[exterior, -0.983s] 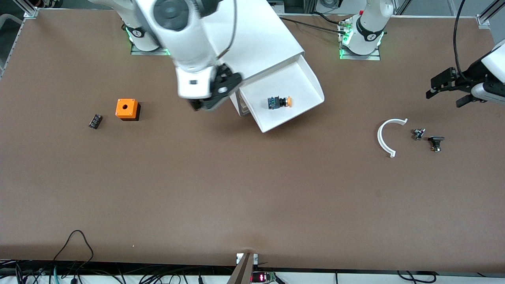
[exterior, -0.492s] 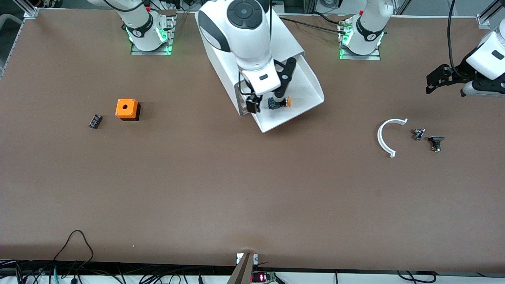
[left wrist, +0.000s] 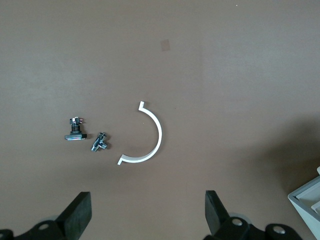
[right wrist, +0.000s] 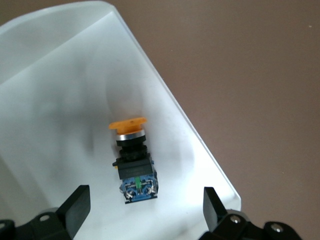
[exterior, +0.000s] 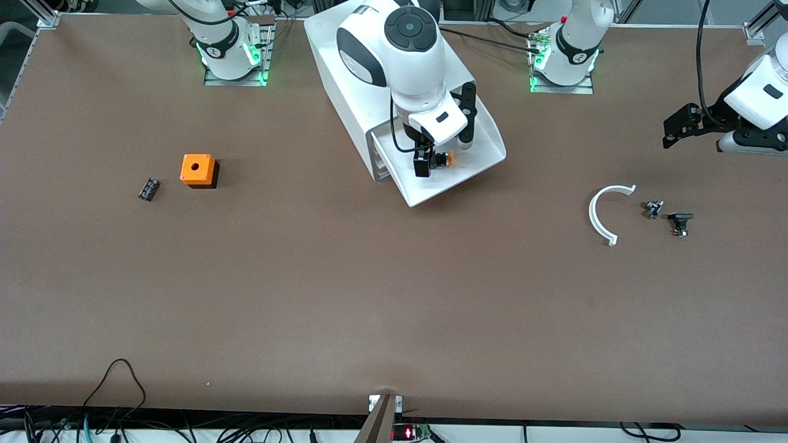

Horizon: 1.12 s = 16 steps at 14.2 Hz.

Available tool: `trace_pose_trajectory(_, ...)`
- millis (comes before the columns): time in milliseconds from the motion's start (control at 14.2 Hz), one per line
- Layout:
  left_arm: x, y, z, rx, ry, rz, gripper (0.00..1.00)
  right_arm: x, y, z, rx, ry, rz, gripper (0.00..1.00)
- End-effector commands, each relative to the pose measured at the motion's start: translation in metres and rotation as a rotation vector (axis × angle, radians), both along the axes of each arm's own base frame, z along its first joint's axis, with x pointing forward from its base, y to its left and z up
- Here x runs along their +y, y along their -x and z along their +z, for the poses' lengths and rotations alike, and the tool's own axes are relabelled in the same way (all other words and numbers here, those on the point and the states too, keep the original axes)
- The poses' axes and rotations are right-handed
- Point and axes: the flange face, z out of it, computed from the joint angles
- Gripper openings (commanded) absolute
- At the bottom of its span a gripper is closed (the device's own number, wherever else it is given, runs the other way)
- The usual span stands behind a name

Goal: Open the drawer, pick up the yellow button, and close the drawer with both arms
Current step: 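Lower the right gripper and grasp the yellow push button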

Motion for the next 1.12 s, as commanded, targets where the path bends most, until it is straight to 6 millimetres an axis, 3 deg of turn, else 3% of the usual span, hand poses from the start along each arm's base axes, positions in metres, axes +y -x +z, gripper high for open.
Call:
trace_pose_trajectory(0, 0.002, -0.005, 0.003, 0.013, -0.027, 0.012, 1.00, 0.007, -0.002, -0.013, -0.009, 0.023, 0.080, 1.00)
trace_pose_trajectory(632, 0.007, -0.006, 0.000, 0.018, -0.025, 0.021, 1.00, 0.016, 0.004, -0.042, -0.012, 0.062, 0.130, 0.98)
trace_pose_trajectory(1054, 0.010, -0.006, -0.001, 0.022, -0.023, 0.027, 1.00, 0.019, 0.007, -0.042, -0.023, 0.071, 0.135, 0.58)
